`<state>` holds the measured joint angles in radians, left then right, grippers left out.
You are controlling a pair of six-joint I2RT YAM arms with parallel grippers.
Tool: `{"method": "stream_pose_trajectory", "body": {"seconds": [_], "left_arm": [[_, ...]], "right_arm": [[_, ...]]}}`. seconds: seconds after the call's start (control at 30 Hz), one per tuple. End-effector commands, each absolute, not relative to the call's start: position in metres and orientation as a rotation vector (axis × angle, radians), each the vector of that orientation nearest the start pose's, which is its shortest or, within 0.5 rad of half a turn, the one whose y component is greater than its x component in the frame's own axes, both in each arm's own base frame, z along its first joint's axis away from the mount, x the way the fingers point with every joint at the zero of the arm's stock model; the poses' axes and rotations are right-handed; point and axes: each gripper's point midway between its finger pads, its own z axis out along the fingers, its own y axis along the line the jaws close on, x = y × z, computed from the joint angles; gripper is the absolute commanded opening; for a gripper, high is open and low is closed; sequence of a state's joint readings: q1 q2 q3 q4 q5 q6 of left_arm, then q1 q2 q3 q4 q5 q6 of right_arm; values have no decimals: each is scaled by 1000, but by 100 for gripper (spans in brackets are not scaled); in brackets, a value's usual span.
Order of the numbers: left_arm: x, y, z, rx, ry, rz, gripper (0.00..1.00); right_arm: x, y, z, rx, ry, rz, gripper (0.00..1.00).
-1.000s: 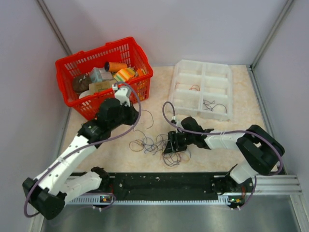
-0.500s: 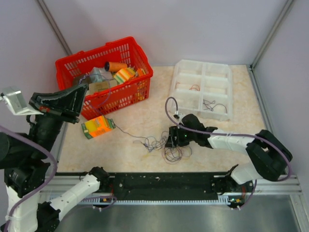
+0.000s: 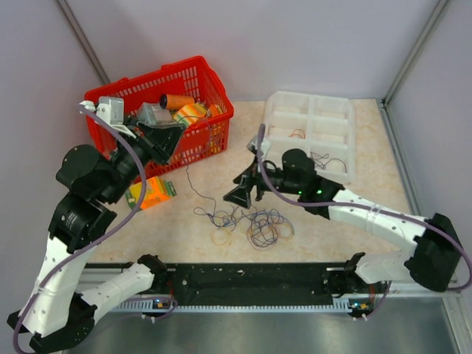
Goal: Untangle the cables
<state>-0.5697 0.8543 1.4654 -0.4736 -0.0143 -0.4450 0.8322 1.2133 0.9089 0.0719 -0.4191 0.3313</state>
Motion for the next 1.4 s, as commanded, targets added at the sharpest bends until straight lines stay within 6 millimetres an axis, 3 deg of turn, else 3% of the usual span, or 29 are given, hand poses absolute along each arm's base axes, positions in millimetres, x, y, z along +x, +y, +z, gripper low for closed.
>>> {"method": "stream_pose_trajectory", "body": {"seconds": [0.0,0.07,0.13,0.3,0.37,0.43,0.5,0.6,0.7,0.77,0.83,0.9,1.07,1.23,1.27,1.37], "left_arm": [[196,-150,528,77,1381,-888,0],[192,-148,530,74,1374,-890,0],[187,-147,532,78,1365,-902,0],[181,-145,533,86,1361,-910,0],[181,-144,532,82,1359,-909,0],[182,-143,528,77,1362,-899,0],[187,-143,519,84,1384,-873,0],[206,-146,482,58,1476,-812,0],[230,-182,416,131,1639,-851,0],[236,-215,373,220,1744,-960,0],[228,-247,338,315,1837,-1124,14],[223,-258,307,312,1888,-1196,44],[208,-249,306,309,1795,-1201,86],[182,-251,311,431,1697,-1260,99],[176,-255,321,459,1630,-1286,99],[166,-263,326,469,1549,-1300,99]], "right_arm": [[189,415,288,-924,1497,1276,80],[199,432,277,-899,1496,1246,79],[196,447,261,-935,1506,1245,76],[167,464,242,-978,1508,1393,65],[178,467,236,-931,1571,1342,41],[189,464,233,-903,1639,1263,6],[187,453,262,-889,1616,1251,0],[170,414,363,-783,1440,1324,0],[157,371,458,-680,1310,1439,0],[162,352,492,-652,1284,1434,0],[171,344,502,-648,1301,1397,0],[178,341,498,-648,1340,1350,0],[176,332,504,-636,1331,1325,0],[176,329,513,-624,1324,1317,0],[175,328,516,-621,1320,1318,0],[173,329,518,-618,1323,1340,0]]}}
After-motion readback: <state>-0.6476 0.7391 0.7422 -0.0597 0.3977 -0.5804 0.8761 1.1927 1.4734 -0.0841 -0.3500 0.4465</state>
